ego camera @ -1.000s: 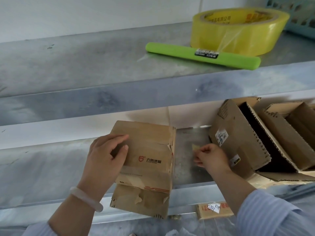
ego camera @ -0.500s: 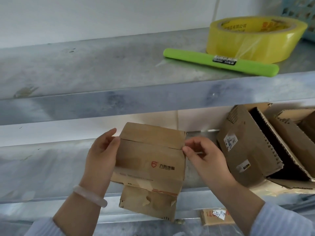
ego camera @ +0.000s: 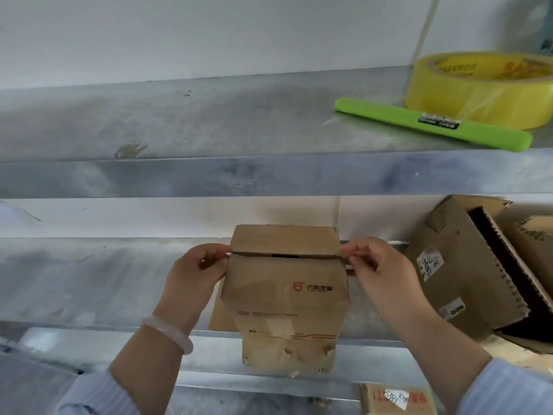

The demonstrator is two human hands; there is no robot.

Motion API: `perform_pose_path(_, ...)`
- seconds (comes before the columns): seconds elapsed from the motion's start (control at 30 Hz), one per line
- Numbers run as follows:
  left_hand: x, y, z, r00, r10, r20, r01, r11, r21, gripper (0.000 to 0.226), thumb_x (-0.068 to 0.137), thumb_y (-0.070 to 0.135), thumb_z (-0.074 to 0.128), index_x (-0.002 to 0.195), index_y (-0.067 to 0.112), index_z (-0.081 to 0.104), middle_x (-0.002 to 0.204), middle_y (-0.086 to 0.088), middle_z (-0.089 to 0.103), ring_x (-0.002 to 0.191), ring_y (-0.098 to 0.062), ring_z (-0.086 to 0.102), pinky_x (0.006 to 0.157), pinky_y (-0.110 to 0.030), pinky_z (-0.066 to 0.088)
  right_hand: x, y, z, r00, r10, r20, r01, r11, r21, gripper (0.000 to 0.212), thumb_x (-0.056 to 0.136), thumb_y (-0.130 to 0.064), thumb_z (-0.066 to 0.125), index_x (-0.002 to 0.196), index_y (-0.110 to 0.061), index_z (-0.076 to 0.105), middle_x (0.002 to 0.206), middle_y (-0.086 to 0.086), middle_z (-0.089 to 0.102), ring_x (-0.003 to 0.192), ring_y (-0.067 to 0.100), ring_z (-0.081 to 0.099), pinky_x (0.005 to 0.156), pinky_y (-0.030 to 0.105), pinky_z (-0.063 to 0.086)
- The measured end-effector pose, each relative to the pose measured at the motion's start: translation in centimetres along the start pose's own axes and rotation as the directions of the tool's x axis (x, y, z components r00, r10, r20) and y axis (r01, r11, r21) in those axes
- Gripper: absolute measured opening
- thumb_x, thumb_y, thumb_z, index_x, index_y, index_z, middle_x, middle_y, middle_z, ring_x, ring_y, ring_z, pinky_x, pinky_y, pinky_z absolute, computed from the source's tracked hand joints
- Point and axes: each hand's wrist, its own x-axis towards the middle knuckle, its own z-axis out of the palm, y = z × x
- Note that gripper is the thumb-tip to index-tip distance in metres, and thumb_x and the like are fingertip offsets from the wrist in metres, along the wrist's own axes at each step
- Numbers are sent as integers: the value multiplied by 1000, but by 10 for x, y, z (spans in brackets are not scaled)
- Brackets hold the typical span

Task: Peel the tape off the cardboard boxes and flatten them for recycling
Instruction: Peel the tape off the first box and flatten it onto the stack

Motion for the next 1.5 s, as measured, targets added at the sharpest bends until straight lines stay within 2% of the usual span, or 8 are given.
perform_pose_path(0.13, -3, 3, -3, 999, 34, -9, -33, 998, 52, 14, 83, 14, 73, 81, 29, 71, 81, 11, 72, 79, -8, 68, 77, -30, 55, 3, -4, -2, 1000, -26, -11, 25, 998, -59, 21, 85, -20, 72, 88, -38, 64, 85, -21, 69, 80, -13, 60, 67, 9, 46)
perform_pose_path(0.27, -7, 1, -8, 987, 119, 108, -133, 982, 132, 16, 86, 21, 70, 96, 33, 74, 100, 16, 70, 93, 5, 63, 76, -10, 46, 4, -3, -4, 1000, 1, -6, -1, 999, -33, 17, 80, -29, 77, 86, -35, 63, 81, -27, 67, 77, -14, 60, 55, 4, 43)
perform_pose_path(0.43, -9, 7, -7, 991, 56, 118, -60, 998, 34, 42, 95, -3, 44, 91, 26, 74, 96, 8, 74, 95, -6, 67, 79, -18, 52, 6, 0, 0, 997, 11, 73, -3, 993, -115, 20, 88, -20, 68, 85, -39, 66, 80, -25, 67, 80, -20, 56, 58, -1, 40)
perform_pose_path(0.6, -1, 8, -8, 990, 70, 121, -87, 987, 138, 31, 93, 7, 56, 91, 33, 72, 95, 11, 71, 90, -4, 64, 78, -18, 48, 3, -2, 2, 994, -27, 108, 41, 990, -131, 28, 92, -20, 62, 89, -47, 67, 89, -30, 65, 87, -22, 53, 65, 5, 40)
perform_pose_path(0.97, 1, 10, -13, 967, -31, 253, 31, 1000, 5, 32, 95, 5, 51, 102, 28, 72, 96, 9, 75, 89, -8, 70, 79, -24, 56, 4, -7, -2, 916, 96, 389, -222, 929, 295, 28, 95, -8, 55, 93, -25, 77, 103, -4, 74, 102, 11, 67, 91, 31, 52)
perform_pose_path(1.1, 4, 11, -13, 957, 48, 286, -93, 985, 146, 35, 89, 1, 61, 106, 31, 69, 111, 3, 68, 98, -14, 65, 82, -28, 53, 8, -9, -7, 914, 18, 406, -80, 988, 136, 21, 73, -31, 79, 93, -37, 75, 114, -21, 64, 102, -9, 58, 94, 27, 46)
perform_pose_path(1.3, 12, 18, -20, 740, -162, 653, -203, 871, 447, 96, 60, 70, 73, 136, 55, 17, 137, 12, 23, 122, -7, 37, 99, -19, 37, 14, -21, -4, 857, 90, 508, 36, 972, -234, 99, 46, -81, 71, 135, -48, 42, 134, -21, 34, 119, -3, 39, 103, 23, 34)
perform_pose_path(1.5, 1, 34, 24, 930, -164, 330, -125, 703, 700, 109, 46, 89, 55, 138, 37, 26, 113, 6, 30, 106, -17, 47, 84, -28, 41, 12, -40, 33, 932, 168, 321, 36, 839, -542, 115, 46, -93, 49, 139, -29, 28, 120, -4, 29, 118, 20, 46, 83, 30, 42)
